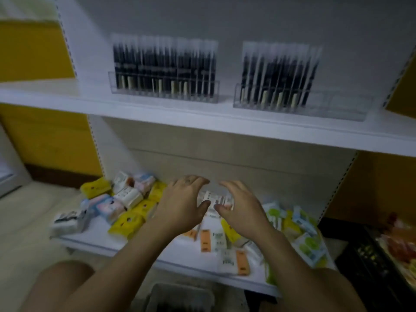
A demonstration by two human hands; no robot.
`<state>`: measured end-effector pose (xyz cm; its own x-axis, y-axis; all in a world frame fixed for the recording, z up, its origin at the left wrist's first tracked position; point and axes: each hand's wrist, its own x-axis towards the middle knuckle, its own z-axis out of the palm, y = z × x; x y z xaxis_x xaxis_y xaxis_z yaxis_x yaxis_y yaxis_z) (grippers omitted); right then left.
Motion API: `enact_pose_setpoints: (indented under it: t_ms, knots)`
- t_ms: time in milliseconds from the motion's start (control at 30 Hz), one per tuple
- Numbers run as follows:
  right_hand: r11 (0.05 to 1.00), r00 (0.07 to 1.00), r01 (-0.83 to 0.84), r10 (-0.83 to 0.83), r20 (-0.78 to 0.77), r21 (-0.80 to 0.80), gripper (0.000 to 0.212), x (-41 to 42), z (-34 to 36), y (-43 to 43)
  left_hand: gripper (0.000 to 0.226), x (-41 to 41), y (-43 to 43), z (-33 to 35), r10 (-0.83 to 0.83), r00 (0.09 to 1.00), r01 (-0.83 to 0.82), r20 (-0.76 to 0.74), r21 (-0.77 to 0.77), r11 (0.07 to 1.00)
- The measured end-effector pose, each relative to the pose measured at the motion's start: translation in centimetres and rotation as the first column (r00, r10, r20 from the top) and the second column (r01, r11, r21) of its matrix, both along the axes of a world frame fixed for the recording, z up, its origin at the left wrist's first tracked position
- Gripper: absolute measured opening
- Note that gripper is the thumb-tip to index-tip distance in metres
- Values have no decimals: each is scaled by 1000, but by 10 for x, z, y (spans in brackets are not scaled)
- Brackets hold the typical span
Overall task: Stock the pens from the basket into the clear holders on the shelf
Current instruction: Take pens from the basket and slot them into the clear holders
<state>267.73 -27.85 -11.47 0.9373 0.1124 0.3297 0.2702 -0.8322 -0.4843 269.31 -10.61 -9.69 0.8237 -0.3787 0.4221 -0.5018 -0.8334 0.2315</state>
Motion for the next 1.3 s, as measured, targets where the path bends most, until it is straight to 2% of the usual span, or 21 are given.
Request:
enact_pose_setpoints:
  t_ms: [233,433,567,733,833,900,933,1033,1167,1300]
  knots:
    - [999,938,-44,41,-345,0,54,5,-105,25,52,-3,26,-96,102,950,-88,-295,60,994]
    - [999,855,-33,41,-517,24,54,8,-169,38,54,6,44,-160,171,833,-153,-527,78,985]
    - [998,757,-63,54,-651,9,50,0,-212,45,52,0,45,-197,158,732,-200,-663,12,980]
    - [995,614,-99,86,-785,31,27,-3,-256,48,53,-10,56,-252,166,523,-189,-836,76,979]
    - [991,492,-132,86,-866,23,25,1,-276,47,52,-5,73,-279,185,409,-197,-893,111,974]
    - [992,447,-126,51,-893,-6,39,4,-289,50,47,-1,85,-296,223,352,-204,-909,158,966]
    - [992,429,-122,41,-903,-13,38,6,-295,52,44,-1,89,-303,243,328,-201,-913,183,962]
    - [988,375,-157,51,-926,-9,27,8,-319,62,37,0,91,-328,252,295,-172,-922,208,963]
    - [976,290,-215,46,-956,-18,37,12,-355,72,29,-2,82,-373,279,199,-107,-940,262,959]
    - [972,230,-229,-3,-973,-57,35,13,-390,82,29,-4,76,-411,309,202,-52,-929,305,951]
